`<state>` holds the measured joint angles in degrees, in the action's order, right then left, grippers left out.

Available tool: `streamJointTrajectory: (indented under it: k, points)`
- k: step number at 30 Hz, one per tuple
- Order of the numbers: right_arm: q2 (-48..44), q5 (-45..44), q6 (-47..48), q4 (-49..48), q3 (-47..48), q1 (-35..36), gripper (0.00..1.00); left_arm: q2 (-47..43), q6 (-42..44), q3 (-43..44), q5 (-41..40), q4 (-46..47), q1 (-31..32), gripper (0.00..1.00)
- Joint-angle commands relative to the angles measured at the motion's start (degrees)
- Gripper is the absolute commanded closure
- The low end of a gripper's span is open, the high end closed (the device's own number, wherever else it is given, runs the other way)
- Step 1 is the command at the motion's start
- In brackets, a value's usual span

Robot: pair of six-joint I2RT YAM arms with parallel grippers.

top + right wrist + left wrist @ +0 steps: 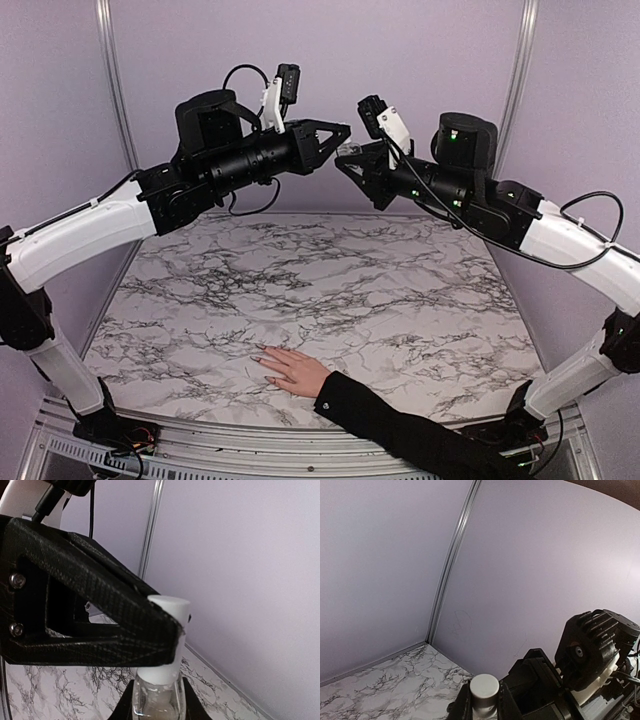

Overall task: Paint the nails
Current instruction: Screw the nail polish bottle.

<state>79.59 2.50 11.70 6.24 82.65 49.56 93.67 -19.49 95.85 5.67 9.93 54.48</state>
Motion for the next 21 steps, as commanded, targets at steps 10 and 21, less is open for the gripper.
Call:
streamJointTrajectory:
  k: [10, 21]
  points:
    - [-3.05, 33.60, -7.19, -9.01, 3.53, -6.28, 1.00, -1.20, 2.39, -5.78, 28.65, 0.90, -2.62, 1.00]
    - [-4.06, 55.71, -15.06, -20.40, 2.79, -6.83, 1.00, 0.26, 5.84, -4.72, 50.01, -1.14, -4.46, 1.00]
